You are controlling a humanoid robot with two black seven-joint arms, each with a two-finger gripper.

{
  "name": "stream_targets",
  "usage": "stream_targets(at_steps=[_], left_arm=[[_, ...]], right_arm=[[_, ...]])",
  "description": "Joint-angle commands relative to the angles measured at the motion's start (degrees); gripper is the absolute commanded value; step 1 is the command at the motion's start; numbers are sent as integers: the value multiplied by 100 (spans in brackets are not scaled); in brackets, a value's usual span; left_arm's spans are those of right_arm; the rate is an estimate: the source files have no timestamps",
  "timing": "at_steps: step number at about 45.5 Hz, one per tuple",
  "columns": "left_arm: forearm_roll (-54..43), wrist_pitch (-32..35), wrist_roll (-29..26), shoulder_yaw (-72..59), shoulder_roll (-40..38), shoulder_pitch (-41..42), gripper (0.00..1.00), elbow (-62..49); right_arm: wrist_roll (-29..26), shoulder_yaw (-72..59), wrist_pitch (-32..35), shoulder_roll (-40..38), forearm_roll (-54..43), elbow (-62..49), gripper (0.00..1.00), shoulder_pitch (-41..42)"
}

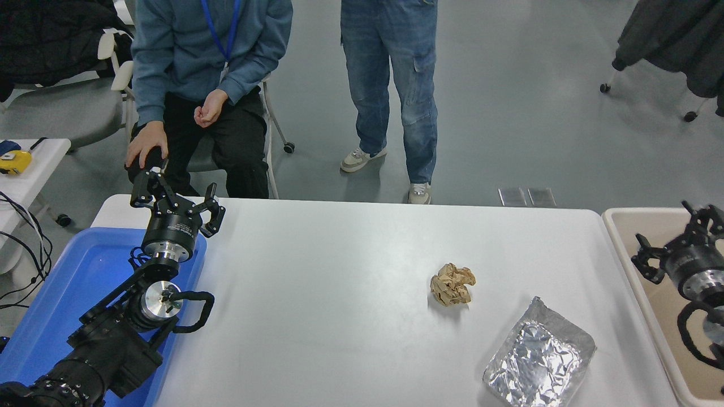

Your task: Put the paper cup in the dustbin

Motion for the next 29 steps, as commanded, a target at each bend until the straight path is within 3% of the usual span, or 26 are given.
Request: stream_targets(at_steps=[1, 29], left_arm=[[0, 0, 1, 0, 0, 4, 100, 0], [9, 0, 1, 0, 0, -5, 100, 0]], right_arm=[[494, 734, 4, 536, -1095, 398, 100, -207], [565, 690, -32, 650, -1087, 196, 100, -14]])
